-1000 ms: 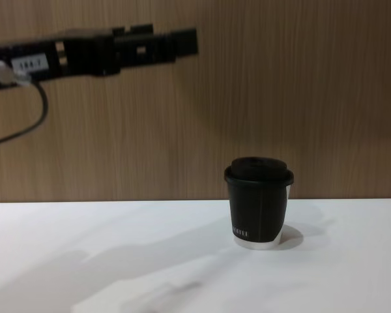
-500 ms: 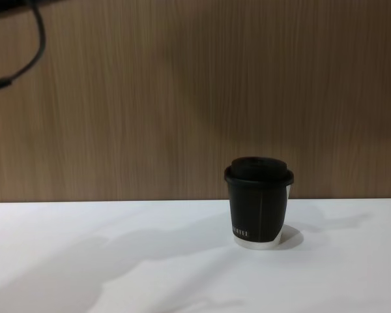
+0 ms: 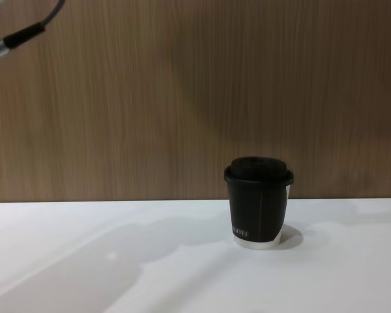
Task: Pick up the straw with one hand, pass it to the other hand, and insert it into the cup.
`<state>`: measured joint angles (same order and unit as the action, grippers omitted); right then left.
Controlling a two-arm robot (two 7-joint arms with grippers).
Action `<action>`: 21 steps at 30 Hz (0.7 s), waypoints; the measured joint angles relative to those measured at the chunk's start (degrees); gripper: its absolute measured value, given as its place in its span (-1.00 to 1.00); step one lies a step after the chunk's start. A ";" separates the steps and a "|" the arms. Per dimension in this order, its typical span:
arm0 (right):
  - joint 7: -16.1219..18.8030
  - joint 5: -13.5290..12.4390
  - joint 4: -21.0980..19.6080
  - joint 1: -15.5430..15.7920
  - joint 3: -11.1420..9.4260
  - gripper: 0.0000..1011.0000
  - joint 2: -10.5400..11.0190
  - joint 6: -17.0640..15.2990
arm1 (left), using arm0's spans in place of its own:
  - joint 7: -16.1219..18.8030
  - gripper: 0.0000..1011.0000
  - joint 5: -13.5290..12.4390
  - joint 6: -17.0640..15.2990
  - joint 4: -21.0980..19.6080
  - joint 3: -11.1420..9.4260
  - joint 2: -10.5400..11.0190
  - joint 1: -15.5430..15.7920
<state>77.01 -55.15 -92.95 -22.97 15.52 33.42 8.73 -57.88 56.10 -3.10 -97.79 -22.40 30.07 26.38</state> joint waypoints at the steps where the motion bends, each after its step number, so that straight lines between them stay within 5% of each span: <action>1: 0.00 0.00 0.00 0.00 0.00 -1.00 0.00 0.00 | -0.25 0.98 0.13 -0.04 0.07 -0.14 -0.11 0.20; 21: 0.00 0.01 0.00 0.00 0.00 -1.00 0.00 0.00 | -4.67 0.98 2.55 -0.58 1.65 -3.17 -1.72 4.37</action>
<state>77.00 -55.14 -92.95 -22.97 15.52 33.42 8.73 -62.55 58.65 -3.68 -96.13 -25.57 28.35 30.75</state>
